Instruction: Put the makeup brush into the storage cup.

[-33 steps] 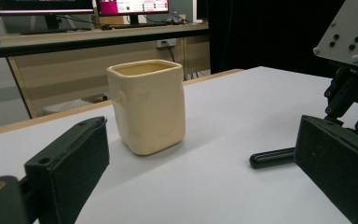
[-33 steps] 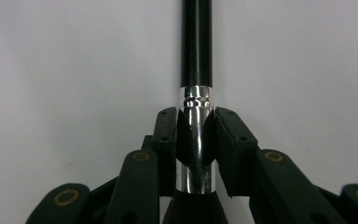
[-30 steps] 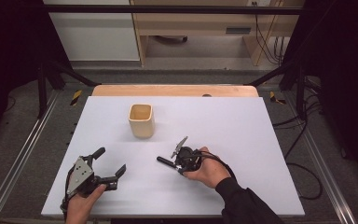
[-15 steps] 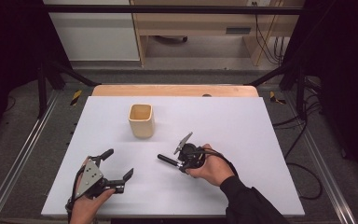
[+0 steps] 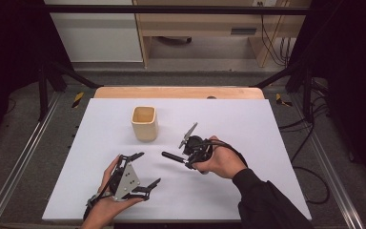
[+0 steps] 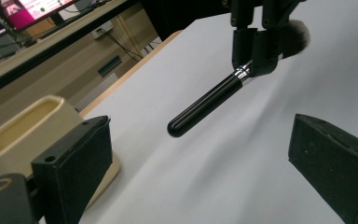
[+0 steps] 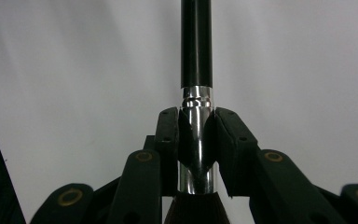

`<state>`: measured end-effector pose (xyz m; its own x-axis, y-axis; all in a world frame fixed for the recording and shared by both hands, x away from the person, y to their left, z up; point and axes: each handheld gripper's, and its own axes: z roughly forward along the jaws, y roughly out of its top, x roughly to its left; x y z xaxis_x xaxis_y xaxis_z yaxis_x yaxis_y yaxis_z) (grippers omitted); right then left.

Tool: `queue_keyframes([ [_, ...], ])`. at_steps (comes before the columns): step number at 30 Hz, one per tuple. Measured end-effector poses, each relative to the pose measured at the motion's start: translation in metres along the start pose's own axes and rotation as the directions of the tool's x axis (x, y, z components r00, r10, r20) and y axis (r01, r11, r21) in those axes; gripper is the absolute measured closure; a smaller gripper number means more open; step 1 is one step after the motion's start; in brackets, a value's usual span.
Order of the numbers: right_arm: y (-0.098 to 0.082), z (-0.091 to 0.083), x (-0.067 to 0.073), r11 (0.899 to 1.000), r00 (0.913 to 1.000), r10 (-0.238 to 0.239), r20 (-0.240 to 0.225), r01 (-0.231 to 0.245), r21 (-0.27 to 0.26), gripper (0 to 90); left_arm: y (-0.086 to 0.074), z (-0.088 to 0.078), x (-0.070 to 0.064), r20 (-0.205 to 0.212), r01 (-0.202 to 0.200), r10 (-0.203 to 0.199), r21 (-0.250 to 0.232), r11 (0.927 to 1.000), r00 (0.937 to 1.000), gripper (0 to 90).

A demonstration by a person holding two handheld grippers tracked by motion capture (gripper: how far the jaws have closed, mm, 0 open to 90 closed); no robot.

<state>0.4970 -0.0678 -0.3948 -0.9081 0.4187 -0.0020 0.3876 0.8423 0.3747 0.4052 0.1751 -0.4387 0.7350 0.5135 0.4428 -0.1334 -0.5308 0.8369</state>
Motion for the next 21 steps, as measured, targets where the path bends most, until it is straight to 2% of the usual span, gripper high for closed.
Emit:
queue_keyframes([
  [1,0.004,-0.004,0.000,1.000,0.9999,-0.011,-0.005,0.011,0.014,71.4,0.004,0.004,0.001,0.005,-0.026,0.026,0.008,0.9996,0.9996,7.0],
  [2,0.006,-0.005,0.000,1.000,0.9998,-0.017,-0.006,0.018,0.021,71.4,0.004,0.004,0.001,0.005,-0.026,0.026,0.008,0.9996,0.9996,7.8],
  [3,0.008,-0.007,0.000,0.999,0.9997,-0.024,-0.010,0.024,0.026,71.4,0.008,0.008,0.001,0.004,-0.066,0.066,0.020,0.9976,0.9978,8.7],
  [4,0.008,-0.007,0.000,0.999,0.9997,-0.024,-0.010,0.024,0.026,71.4,0.008,0.008,0.001,0.004,-0.066,0.066,0.020,0.9976,0.9978,8.9],
  [7,0.014,-0.012,-0.001,0.999,0.9993,-0.029,-0.023,0.030,0.029,71.4,0.012,0.017,0.001,0.021,-0.117,0.116,0.046,0.9921,0.9931,10.4],
  [9,0.014,-0.012,-0.002,0.999,0.9989,-0.039,-0.027,0.039,0.027,71.4,0.013,0.020,0.001,0.021,-0.118,0.117,0.052,0.9917,0.9929,10.5],
  [13,0.019,-0.015,-0.004,0.999,0.9986,-0.025,-0.047,0.027,0.040,71.4,0.017,0.030,0.000,0.022,-0.191,0.189,0.085,0.9780,0.9817,12.9],
  [15,0.020,-0.015,-0.005,0.998,0.9984,-0.029,-0.049,0.031,0.048,71.4,0.020,0.032,-0.001,0.000,-0.227,0.227,0.081,0.9706,0.9738,17.5],
  [16,0.021,-0.016,-0.005,0.998,0.9982,-0.038,-0.047,0.040,0.047,71.4,0.021,0.033,-0.002,-0.006,-0.229,0.231,0.080,0.9700,0.9730,18.3],
  [18,0.023,-0.018,-0.005,0.998,0.9978,-0.040,-0.053,0.043,0.048,71.4,0.023,0.035,-0.003,-0.009,-0.251,0.253,0.089,0.9639,0.9675,19.2],
  [19,0.024,-0.018,-0.004,0.998,0.9977,-0.038,-0.056,0.041,0.051,71.4,0.023,0.036,-0.004,-0.002,-0.252,0.253,0.088,0.9637,0.9674,20.1],
  [20,0.024,-0.019,-0.003,0.998,0.9974,-0.043,-0.058,0.046,0.051,71.4,0.023,0.037,-0.005,0.001,-0.270,0.271,0.102,0.9574,0.9624,20.7],
  [21,0.025,-0.019,-0.003,0.997,0.9968,-0.054,-0.059,0.057,0.047,71.4,0.023,0.039,-0.005,0.001,-0.276,0.277,0.102,0.9558,0.9609,21.2],
])
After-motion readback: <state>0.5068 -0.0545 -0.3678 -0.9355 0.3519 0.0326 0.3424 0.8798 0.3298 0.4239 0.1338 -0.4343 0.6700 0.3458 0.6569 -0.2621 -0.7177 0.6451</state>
